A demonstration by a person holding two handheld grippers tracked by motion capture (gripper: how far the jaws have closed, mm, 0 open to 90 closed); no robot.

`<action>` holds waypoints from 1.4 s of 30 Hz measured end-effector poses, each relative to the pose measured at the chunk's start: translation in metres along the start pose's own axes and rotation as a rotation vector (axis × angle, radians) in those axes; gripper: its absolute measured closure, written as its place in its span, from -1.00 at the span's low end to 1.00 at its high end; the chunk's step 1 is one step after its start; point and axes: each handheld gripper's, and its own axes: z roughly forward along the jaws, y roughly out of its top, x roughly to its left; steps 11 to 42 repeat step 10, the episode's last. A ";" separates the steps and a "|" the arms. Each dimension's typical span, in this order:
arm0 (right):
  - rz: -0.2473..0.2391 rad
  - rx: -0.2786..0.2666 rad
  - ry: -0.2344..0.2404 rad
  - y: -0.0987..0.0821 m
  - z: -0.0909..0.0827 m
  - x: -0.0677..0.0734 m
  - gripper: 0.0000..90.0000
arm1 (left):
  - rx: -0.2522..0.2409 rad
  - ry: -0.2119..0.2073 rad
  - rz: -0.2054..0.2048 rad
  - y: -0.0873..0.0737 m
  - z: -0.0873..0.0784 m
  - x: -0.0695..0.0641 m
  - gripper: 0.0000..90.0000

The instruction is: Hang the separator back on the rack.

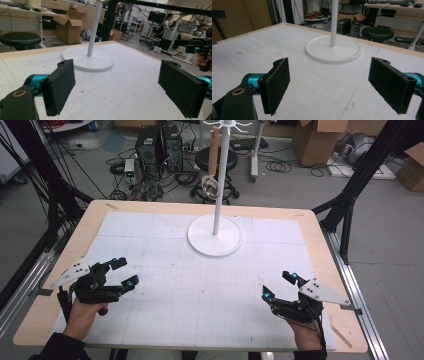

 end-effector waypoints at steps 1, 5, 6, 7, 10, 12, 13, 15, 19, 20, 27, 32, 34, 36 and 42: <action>0.001 0.001 -0.001 0.000 0.000 0.000 -0.65 | 0.003 -0.001 -0.002 0.000 0.000 0.000 -0.67; -0.001 -0.001 -0.002 0.000 0.000 -0.001 -0.65 | 0.006 0.001 -0.002 -0.001 0.000 0.000 -0.67; -0.003 0.000 -0.003 0.000 0.000 -0.001 -0.65 | 0.006 0.001 -0.003 -0.001 0.000 0.001 -0.67; -0.003 0.001 -0.001 0.000 0.001 -0.001 -0.65 | 0.007 0.001 -0.004 -0.001 0.000 0.001 -0.67; -0.002 0.002 -0.002 0.000 0.001 -0.001 -0.65 | 0.009 0.003 -0.005 -0.001 0.001 0.001 -0.67; -0.002 0.002 -0.002 0.000 0.001 -0.001 -0.65 | 0.009 0.003 -0.005 -0.001 0.001 0.001 -0.67; -0.002 0.002 -0.002 0.000 0.001 -0.001 -0.65 | 0.009 0.003 -0.005 -0.001 0.001 0.001 -0.67; -0.002 0.002 -0.002 0.000 0.001 -0.001 -0.65 | 0.009 0.003 -0.005 -0.001 0.001 0.001 -0.67; -0.002 0.002 -0.002 0.000 0.001 -0.001 -0.65 | 0.009 0.003 -0.005 -0.001 0.001 0.001 -0.67; -0.002 0.002 -0.002 0.000 0.001 -0.001 -0.65 | 0.009 0.003 -0.005 -0.001 0.001 0.001 -0.67; -0.002 0.002 -0.002 0.000 0.001 -0.001 -0.65 | 0.009 0.003 -0.005 -0.001 0.001 0.001 -0.67; -0.002 0.002 -0.002 0.000 0.001 -0.001 -0.65 | 0.009 0.003 -0.005 -0.001 0.001 0.001 -0.67; -0.002 0.002 -0.002 0.000 0.001 -0.001 -0.65 | 0.009 0.003 -0.005 -0.001 0.001 0.001 -0.67; -0.002 0.002 -0.002 0.000 0.001 -0.001 -0.65 | 0.009 0.003 -0.005 -0.001 0.001 0.001 -0.67; -0.002 0.002 -0.002 0.000 0.001 -0.001 -0.65 | 0.009 0.003 -0.005 -0.001 0.001 0.001 -0.67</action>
